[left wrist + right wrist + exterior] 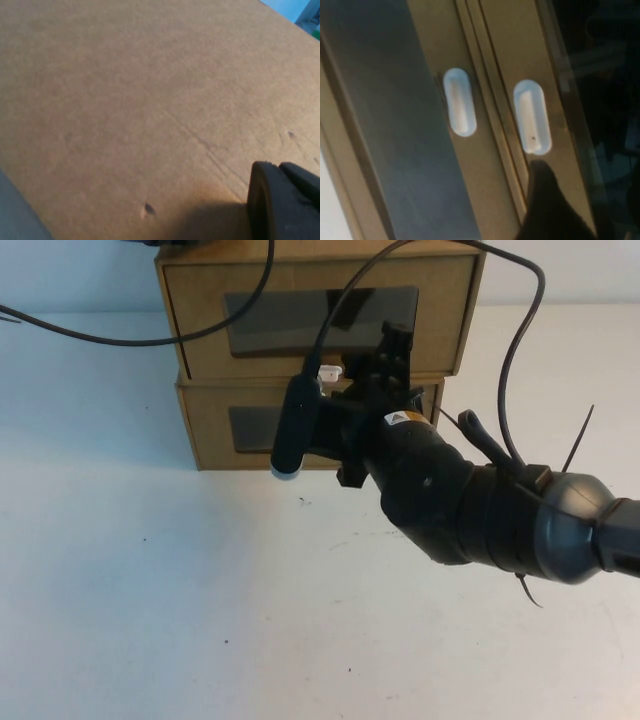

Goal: Open the shoe box
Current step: 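Pull the top drawer of the cardboard box fully open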

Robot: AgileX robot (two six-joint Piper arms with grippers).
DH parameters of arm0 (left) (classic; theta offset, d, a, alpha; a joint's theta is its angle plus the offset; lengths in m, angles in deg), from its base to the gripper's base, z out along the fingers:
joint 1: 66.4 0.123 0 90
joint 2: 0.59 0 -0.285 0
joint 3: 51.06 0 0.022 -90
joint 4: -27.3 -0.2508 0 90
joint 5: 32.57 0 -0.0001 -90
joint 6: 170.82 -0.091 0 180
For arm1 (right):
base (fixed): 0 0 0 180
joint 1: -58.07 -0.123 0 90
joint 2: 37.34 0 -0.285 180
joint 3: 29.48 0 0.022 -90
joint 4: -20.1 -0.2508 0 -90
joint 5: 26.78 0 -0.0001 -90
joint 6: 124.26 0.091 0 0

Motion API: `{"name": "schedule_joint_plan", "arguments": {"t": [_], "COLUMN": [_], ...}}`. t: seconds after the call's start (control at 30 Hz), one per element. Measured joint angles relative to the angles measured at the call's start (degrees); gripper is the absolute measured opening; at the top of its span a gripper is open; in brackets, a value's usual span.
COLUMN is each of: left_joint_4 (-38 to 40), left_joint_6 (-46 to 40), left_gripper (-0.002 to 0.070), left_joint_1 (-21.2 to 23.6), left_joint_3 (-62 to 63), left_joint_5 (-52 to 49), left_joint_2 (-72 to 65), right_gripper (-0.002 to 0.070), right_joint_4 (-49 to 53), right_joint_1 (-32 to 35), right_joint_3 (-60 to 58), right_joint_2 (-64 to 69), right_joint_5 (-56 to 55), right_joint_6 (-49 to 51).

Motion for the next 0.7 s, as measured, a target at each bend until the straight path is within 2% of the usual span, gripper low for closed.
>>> {"name": "schedule_joint_plan", "arguments": {"t": [0.27,0.7], "left_joint_4": [0.4,2.8], "left_joint_6": [0.0,0.0], "left_gripper": [-0.0004,-0.0004], "left_joint_1": [0.0,0.0], "left_joint_3": [0.0,0.0], "left_joint_5": [-0.1,-0.6], "left_joint_2": [0.0,-0.5], "right_gripper": [0.0287,0.0237], "right_joint_4": [3.6,3.7], "right_joint_1": [-0.2,0.7], "right_joint_3": [1.6,6.2], "right_joint_2": [2.9,5.4], "right_joint_5": [1.1,3.2], "right_joint_6": [-1.0,-1.8]}}
